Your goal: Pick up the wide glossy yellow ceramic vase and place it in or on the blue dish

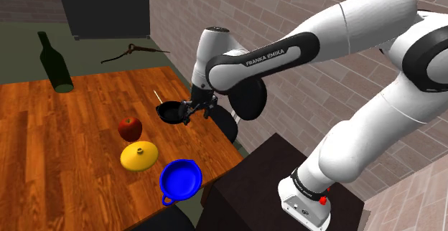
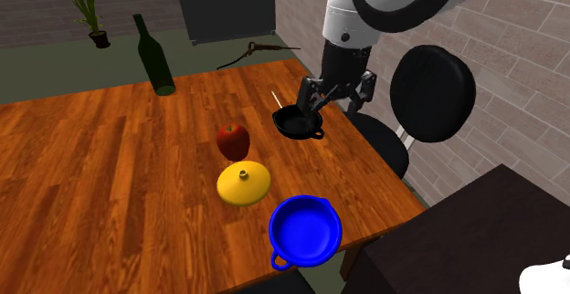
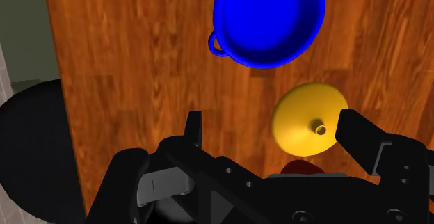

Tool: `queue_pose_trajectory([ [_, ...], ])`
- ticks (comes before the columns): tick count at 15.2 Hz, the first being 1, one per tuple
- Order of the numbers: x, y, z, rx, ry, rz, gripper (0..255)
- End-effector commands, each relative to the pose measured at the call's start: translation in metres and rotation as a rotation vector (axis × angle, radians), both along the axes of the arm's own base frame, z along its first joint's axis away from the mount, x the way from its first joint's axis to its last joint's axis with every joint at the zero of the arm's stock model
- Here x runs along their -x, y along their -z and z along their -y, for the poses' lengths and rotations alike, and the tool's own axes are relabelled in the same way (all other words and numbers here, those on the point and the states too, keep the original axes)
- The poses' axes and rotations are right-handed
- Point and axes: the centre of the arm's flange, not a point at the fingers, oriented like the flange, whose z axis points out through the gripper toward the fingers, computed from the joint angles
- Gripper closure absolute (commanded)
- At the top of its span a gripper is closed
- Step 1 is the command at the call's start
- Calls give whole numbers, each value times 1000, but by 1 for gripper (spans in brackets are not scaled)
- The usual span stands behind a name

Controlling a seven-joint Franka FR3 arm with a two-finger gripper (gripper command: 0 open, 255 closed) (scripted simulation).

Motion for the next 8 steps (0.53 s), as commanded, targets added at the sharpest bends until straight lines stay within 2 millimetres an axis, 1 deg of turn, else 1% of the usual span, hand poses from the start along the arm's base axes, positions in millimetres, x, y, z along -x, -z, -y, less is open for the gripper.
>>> queue_pose_trajectory([
  [1,-10,16,-17,2,2,4,0],
  [8,-53,75,-74,15,8,16,0],
])
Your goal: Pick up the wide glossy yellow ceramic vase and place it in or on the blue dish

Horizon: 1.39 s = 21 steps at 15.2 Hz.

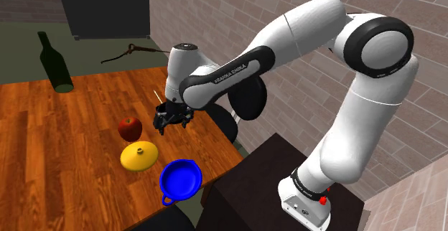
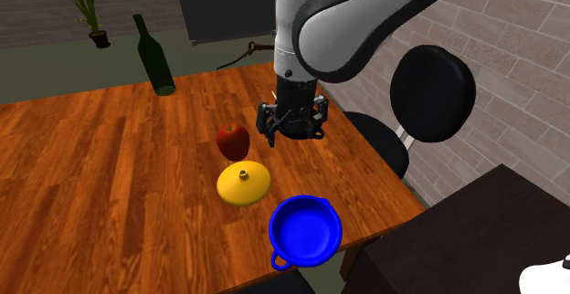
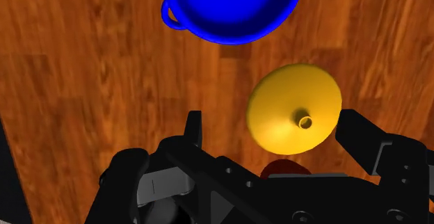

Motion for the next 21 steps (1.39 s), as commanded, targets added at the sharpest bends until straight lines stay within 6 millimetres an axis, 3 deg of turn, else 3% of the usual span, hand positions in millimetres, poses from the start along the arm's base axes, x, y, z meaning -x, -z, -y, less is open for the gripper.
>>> queue_pose_trajectory([
  [1,-11,21,-17,4,2,4,0],
  [11,-75,106,-96,22,9,20,0],
  [19,-77,149,-102,22,10,21,0],
  [21,-77,149,-102,22,10,21,0],
])
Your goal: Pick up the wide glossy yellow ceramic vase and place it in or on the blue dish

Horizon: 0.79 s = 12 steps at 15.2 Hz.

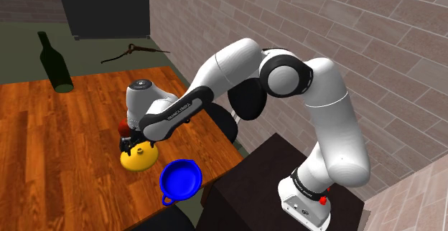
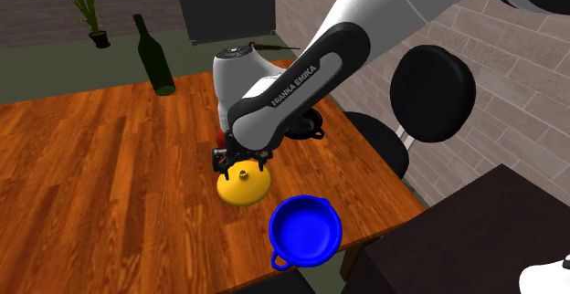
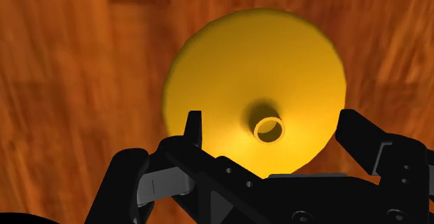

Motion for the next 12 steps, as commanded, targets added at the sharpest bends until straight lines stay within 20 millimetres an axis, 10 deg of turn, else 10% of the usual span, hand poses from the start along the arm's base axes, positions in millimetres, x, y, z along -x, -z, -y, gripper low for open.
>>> queue_pose_trajectory([
  [1,0,2,0,0,0,0,0],
  [6,0,1,0,0,0,0,0],
  [7,0,1,0,0,0,0,255],
  [12,0,2,-1,0,0,0,255],
])
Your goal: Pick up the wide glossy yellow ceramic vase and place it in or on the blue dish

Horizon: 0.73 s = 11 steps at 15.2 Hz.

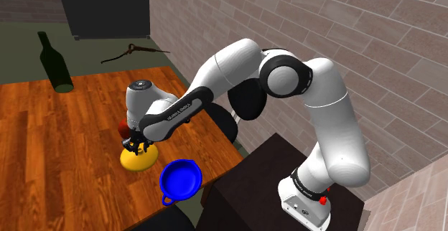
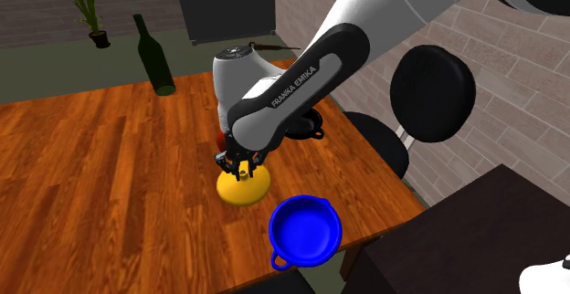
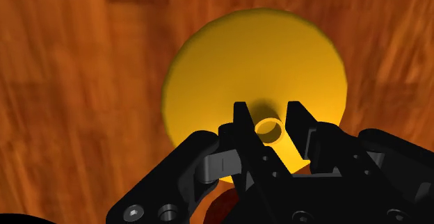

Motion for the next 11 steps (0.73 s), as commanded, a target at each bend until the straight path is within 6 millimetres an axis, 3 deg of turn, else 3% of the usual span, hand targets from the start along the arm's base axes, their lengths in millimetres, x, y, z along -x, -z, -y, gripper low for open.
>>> queue_pose_trajectory([
  [1,0,0,0,0,0,-1,255],
  [4,0,0,0,0,0,-1,255],
  [11,0,-37,0,0,0,-1,255],
])
